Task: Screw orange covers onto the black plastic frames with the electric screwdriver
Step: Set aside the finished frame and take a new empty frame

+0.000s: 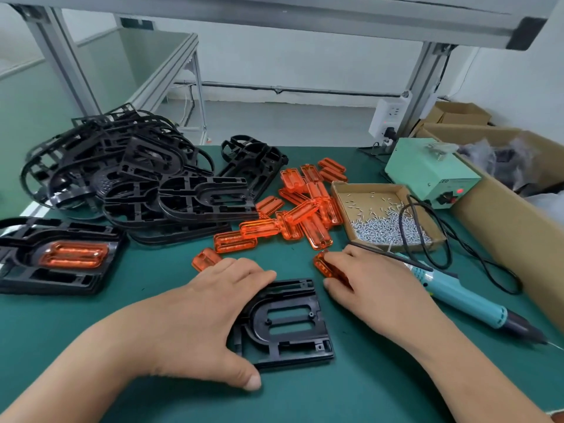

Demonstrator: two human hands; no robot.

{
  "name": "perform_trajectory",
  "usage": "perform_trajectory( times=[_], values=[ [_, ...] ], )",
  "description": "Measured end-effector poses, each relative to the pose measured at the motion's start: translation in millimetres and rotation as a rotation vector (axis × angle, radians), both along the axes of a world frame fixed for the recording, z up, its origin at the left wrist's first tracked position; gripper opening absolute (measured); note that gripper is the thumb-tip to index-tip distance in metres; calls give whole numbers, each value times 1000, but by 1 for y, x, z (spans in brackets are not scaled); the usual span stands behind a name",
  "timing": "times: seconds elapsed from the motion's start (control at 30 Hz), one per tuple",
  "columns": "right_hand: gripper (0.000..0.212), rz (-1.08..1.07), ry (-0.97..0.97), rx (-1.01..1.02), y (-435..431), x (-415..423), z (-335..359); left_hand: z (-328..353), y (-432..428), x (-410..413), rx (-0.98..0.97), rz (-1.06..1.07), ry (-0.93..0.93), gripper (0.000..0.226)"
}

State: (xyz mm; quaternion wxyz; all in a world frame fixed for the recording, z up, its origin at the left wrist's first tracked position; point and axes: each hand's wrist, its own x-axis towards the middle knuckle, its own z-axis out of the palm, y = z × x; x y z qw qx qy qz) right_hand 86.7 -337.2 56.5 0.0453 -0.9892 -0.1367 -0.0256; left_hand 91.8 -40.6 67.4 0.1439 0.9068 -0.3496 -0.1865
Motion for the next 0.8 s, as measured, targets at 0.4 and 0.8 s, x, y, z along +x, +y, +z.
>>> perform_trajectory(
  times=[0.4, 0.8],
  values=[
    [28, 508, 105, 328, 5, -15, 2, -2, -3, 4, -57, 12, 1, 127],
    [31, 456, 182, 159, 25, -7, 11, -2, -4, 5, -63, 24, 31, 127]
  ],
)
